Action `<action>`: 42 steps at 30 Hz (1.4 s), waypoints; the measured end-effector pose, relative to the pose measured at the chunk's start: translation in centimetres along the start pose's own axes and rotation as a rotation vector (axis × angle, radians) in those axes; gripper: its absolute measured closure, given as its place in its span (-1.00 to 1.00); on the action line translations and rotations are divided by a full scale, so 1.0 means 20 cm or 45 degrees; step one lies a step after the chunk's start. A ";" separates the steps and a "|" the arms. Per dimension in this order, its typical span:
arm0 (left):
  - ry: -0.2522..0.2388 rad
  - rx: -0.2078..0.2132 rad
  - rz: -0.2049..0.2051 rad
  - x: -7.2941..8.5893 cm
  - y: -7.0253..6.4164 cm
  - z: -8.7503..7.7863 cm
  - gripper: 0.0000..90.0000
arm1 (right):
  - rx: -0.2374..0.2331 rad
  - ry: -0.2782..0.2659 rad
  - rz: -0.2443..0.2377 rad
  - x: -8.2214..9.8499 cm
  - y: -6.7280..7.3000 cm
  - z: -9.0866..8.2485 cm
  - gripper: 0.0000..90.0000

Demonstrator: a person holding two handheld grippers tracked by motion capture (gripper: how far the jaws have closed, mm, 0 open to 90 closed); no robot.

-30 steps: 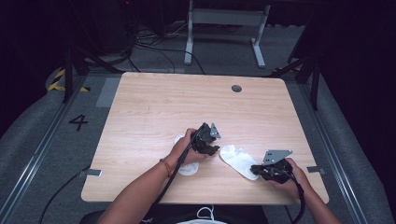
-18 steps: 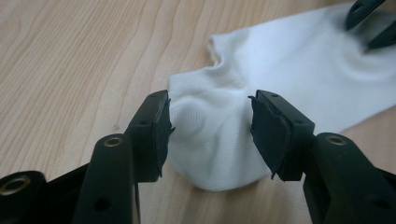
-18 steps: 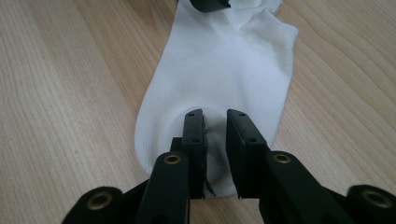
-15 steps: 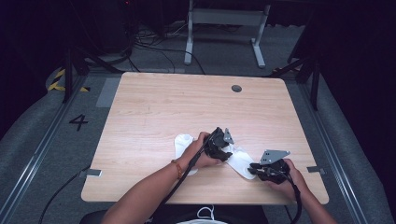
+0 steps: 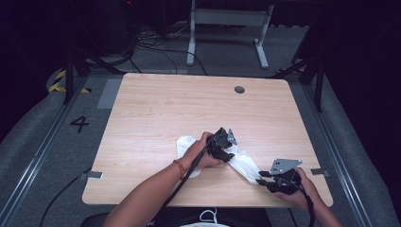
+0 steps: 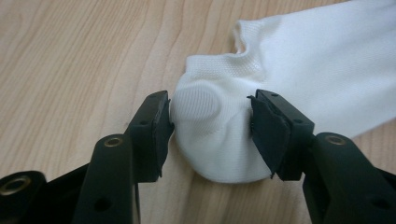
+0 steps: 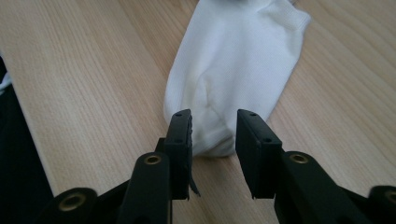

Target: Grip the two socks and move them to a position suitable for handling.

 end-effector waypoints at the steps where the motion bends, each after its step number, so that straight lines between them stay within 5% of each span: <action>1: -0.014 0.007 0.022 -0.01 0.00 -0.01 0.00 | -0.023 -0.027 -0.027 -0.01 0.02 -0.01 0.44; 6: -0.038 -0.005 -0.009 -0.02 0.05 -0.05 -0.09 | -0.037 -0.087 -0.133 -0.06 0.05 0.00 0.53; 14: 0.025 -0.037 -0.103 0.05 0.16 0.01 -0.10 | -0.091 -0.046 -0.179 -0.06 0.06 0.09 0.55; 18: 0.015 -0.002 -0.131 0.06 0.18 0.03 -0.10 | -0.105 -0.023 -0.196 -0.06 0.08 0.13 0.58; 26: 0.035 0.082 -0.110 0.04 0.18 0.04 0.10 | -0.127 -0.043 -0.149 -0.06 0.06 0.14 0.91; 33: 0.062 0.050 -0.089 0.01 0.18 0.06 0.01 | -0.124 -0.038 -0.151 -0.07 0.06 0.14 0.95; 36: 0.034 0.084 -0.079 -0.01 0.16 0.06 -0.06 | -0.125 -0.060 -0.152 -0.08 0.07 0.13 0.79; 40: 0.025 0.122 -0.061 -0.02 0.14 0.07 -0.08 | -0.118 -0.133 -0.170 -0.10 0.06 0.09 0.31; 42: 0.030 0.126 -0.064 -0.02 0.13 0.07 -0.03 | -0.112 -0.140 -0.168 -0.08 0.06 0.07 0.30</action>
Point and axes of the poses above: each handheld gripper's, and its own axes: z roughly forward along the jaws, x roughly out of its underside, y roughly to its left, the point moved 8 cm from there along z, roughly forward along the jaws, and after that the axes turned 9 degrees about -x, right-handed, at the moved point
